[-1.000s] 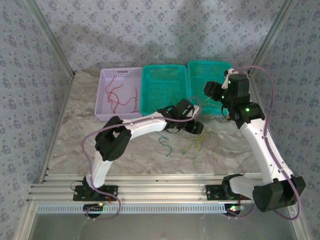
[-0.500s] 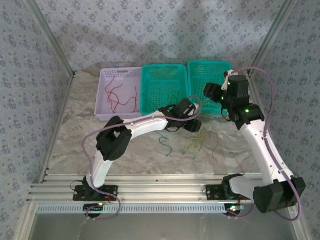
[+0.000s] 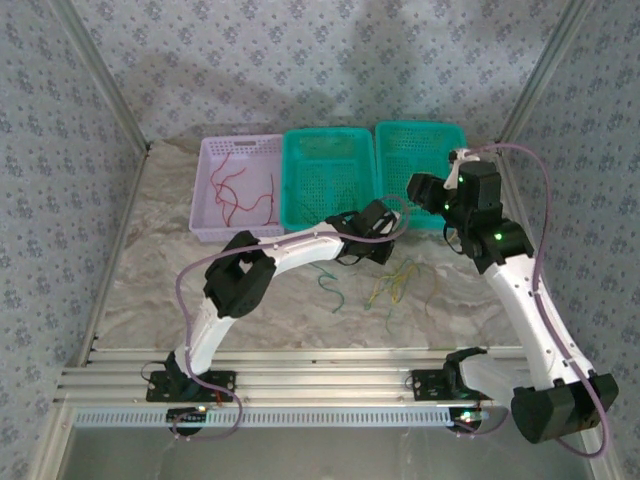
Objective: Untangle the cables
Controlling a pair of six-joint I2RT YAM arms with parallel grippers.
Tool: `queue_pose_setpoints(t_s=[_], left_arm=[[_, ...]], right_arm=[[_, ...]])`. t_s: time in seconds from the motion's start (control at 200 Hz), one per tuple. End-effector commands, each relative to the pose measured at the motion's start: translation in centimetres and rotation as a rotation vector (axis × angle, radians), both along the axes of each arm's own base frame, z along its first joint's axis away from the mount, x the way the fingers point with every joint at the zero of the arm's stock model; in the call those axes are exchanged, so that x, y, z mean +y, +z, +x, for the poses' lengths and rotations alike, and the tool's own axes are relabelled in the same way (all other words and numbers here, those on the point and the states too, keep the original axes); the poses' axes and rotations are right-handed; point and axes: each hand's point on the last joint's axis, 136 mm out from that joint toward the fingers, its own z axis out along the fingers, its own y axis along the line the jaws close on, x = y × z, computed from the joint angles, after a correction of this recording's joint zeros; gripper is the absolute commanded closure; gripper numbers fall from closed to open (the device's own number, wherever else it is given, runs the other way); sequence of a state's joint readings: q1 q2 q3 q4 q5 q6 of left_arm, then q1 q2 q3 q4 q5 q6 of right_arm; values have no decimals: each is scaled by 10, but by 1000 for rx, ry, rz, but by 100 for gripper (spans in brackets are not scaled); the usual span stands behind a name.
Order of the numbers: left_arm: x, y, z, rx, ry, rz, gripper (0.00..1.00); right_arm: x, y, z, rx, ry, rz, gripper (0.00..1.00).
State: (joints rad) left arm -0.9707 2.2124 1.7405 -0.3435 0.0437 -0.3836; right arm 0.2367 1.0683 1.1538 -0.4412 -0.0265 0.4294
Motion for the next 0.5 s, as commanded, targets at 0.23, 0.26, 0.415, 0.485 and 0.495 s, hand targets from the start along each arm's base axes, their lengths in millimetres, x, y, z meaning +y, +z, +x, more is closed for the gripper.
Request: queue_pose_setpoints(t_s=[0.23,0.26,0.415,0.485,0.495], left_arm=[[-10,116,-11,-77,-27,-181,100],[-9,126,-14,-81,-28,-194,100],[1,164,-28,-94,-23,-253,100],[7,176,-30,-100,-7,-275,100],[7,177,-30,-101,-7,-276,100]], right_arm=[[0,-49,-19,88,-4,-19,41],[-2,-59,-23,109,-9,-22,41],[-5,-110,-42,222,-31,-11,41],[-6,-126,-51,260,-39,-4,41],[-7,-127,-53,264,-39,-3,41]])
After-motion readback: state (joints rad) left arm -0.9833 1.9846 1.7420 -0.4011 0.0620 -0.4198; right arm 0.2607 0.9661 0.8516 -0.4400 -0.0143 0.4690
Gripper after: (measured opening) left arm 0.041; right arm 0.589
